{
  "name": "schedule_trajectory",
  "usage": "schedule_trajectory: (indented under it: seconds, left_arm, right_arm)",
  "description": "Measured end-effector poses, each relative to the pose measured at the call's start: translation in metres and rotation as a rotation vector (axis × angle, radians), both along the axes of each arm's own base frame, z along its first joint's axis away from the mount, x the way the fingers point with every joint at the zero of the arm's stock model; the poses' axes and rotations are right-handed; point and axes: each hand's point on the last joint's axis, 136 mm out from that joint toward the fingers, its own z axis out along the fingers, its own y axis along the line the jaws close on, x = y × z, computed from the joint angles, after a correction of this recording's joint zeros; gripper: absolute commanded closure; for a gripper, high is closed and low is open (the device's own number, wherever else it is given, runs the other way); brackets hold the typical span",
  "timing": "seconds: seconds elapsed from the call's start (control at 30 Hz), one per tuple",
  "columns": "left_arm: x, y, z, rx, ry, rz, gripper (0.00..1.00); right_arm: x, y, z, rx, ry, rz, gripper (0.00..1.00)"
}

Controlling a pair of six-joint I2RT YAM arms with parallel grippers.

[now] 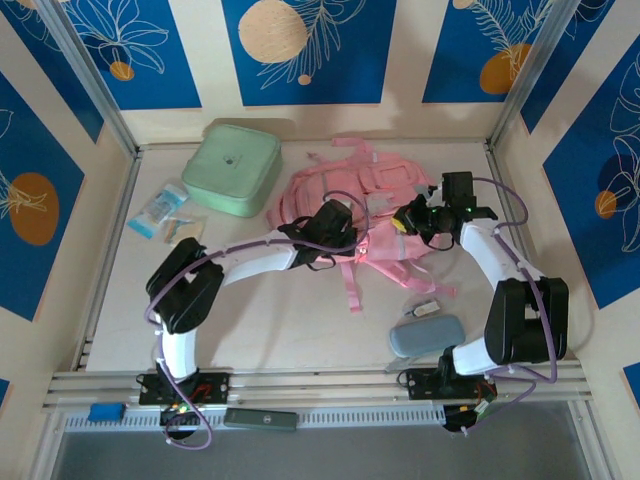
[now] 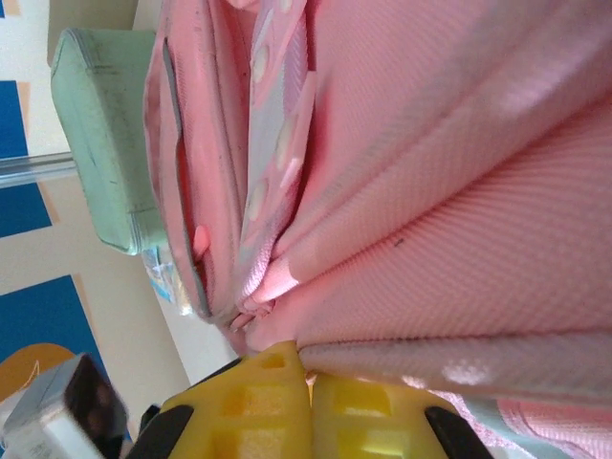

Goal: Pack the student bag

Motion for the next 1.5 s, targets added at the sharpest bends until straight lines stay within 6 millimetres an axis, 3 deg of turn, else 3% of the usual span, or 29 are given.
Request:
schedule_trajectory:
  seconds: [0.17,0.3,0.43,0.57,0.7,0.77,0.93,1.07,1.13,1.37,1.5]
  left_arm:
    - [-0.009,0.022,0.003,0.029,-0.011,0.028,1.00]
    - [-0.018,0.024,-0.004,0.051,-0.004,0.015,1.00]
    - [-0.024,0.016,-0.001,0.044,-0.005,-0.011,1.00]
    - [-0.026,0.009,0.009,0.041,-0.004,-0.032,1.00]
    - [-0.024,0.003,0.017,0.031,-0.008,-0.040,1.00]
    - [-0.025,0.002,0.015,0.035,-0.001,-0.043,1.00]
    - [-0.026,0.003,0.008,0.048,0.014,-0.046,1.00]
    - [-0.026,0.002,0.008,0.047,0.016,-0.048,1.00]
    - [-0.027,0.002,0.007,0.045,0.018,-0.051,1.00]
    - [-0.025,0.006,0.003,0.062,0.020,-0.041,1.00]
    - [-0.027,0.012,-0.005,0.086,0.023,-0.049,1.00]
  right_arm:
    - [0.024,-0.024,0.002,0.014,0.008,-0.046,1.00]
    - [0.047,-0.033,0.003,0.007,-0.001,-0.039,0.99]
    - [0.062,-0.030,-0.005,0.002,-0.004,-0.002,0.73]
    - [0.057,-0.031,-0.006,-0.026,-0.025,0.007,0.46]
    - [0.029,-0.022,-0.008,-0.026,-0.018,0.021,0.41]
    - [0.012,-0.008,-0.011,-0.006,-0.002,0.040,0.41]
    - [-0.016,0.046,-0.024,0.036,0.065,0.110,0.42]
    - [-0.018,0.076,-0.025,0.039,0.074,0.116,0.49]
    - [-0.013,0.081,-0.028,0.036,0.076,0.098,0.55]
    - [-0.002,0.089,-0.040,-0.007,0.088,0.094,0.92]
    - [-0.005,0.085,-0.042,-0.033,0.073,0.135,1.00]
